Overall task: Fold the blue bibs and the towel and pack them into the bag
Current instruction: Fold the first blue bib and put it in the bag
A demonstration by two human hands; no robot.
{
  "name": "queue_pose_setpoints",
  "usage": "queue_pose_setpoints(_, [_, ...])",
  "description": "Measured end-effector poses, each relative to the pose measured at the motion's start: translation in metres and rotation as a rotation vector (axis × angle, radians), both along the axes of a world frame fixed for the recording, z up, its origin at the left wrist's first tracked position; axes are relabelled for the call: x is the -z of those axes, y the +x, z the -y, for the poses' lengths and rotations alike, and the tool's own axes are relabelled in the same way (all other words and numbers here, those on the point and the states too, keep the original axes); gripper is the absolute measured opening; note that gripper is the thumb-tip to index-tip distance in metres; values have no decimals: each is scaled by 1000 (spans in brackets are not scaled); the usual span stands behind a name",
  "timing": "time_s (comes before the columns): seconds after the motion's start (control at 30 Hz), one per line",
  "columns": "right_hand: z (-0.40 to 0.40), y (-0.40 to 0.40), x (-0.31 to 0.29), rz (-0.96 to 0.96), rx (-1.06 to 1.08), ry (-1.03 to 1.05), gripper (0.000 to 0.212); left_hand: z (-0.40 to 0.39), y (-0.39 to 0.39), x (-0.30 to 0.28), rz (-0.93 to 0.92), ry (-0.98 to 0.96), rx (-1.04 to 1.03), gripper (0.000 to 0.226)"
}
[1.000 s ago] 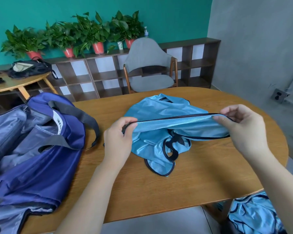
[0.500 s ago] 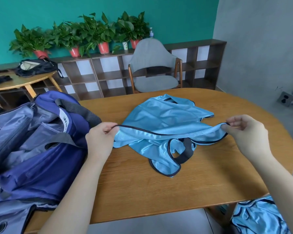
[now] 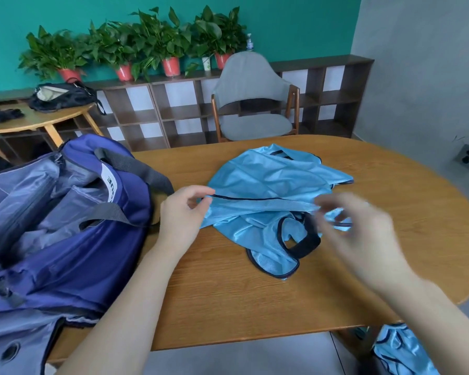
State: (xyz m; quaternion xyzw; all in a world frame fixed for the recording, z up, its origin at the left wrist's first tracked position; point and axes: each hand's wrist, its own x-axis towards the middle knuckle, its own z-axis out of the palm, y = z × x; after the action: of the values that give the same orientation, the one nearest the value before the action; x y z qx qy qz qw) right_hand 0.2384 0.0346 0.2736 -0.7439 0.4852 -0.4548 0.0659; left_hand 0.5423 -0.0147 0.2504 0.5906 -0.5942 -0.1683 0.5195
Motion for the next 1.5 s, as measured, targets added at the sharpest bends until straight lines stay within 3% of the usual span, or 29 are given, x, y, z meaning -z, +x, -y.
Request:
queue_pose_setpoints(0.1, [-16,33,17,-227,-453,234,26,-10,-11,-1,1,66,195,30])
queue_pose_setpoints(0.2, [-9,41,42,-312,-428,313,43,-26,-23,0,40,212,347,22])
queue_pose_setpoints(0.33, [2,37,51,-171,-361,273,6,-36,-28,4,188,376,480,17])
queue_pose_setpoints(0.43, [-4,36,41,-52,-314,309,8,-37,-31,4,312,381,534,38])
queue_pose_setpoints(0.5, [-8,34,29,83,-303,308,9,-37,-35,6,385,334,500,50])
queue_pose_setpoints(0.57, [-10,29,16,204,-319,285,5,-36,-40,10,408,239,421,41])
queue_pose_setpoints(0.67, [-9,19,0,362,-349,256,13,-35,-50,9,282,97,294,20])
queue_pose_setpoints(0.77, [-6,8,-7,465,-311,229,10,-36,-56,-1,108,87,266,11])
queue_pose_setpoints(0.9, [0,-6,-12,565,-271,232,9,-40,-61,-9,91,41,193,14])
queue_pose_setpoints(1.0, [-3,-2,-13,571,-315,264,16,-51,-80,-20,21,-80,214,15])
queue_pose_setpoints(1.07, [-4,4,-14,558,-346,262,17,-60,-100,-25,-43,-40,303,27])
queue_pose_setpoints(1.17, [-5,5,-14,523,-366,255,20,-65,-122,-22,67,-74,283,21])
queue_pose_setpoints(1.27, [-2,-5,-19,528,-287,224,18,-63,-123,-21,19,-143,220,7])
queue_pose_setpoints(1.37, [4,-22,-21,533,-150,187,14,-56,-111,-22,-48,-156,147,13])
queue_pose_setpoints(1.5, [10,-36,-16,527,-53,191,17,-43,-94,-17,53,-136,78,12])
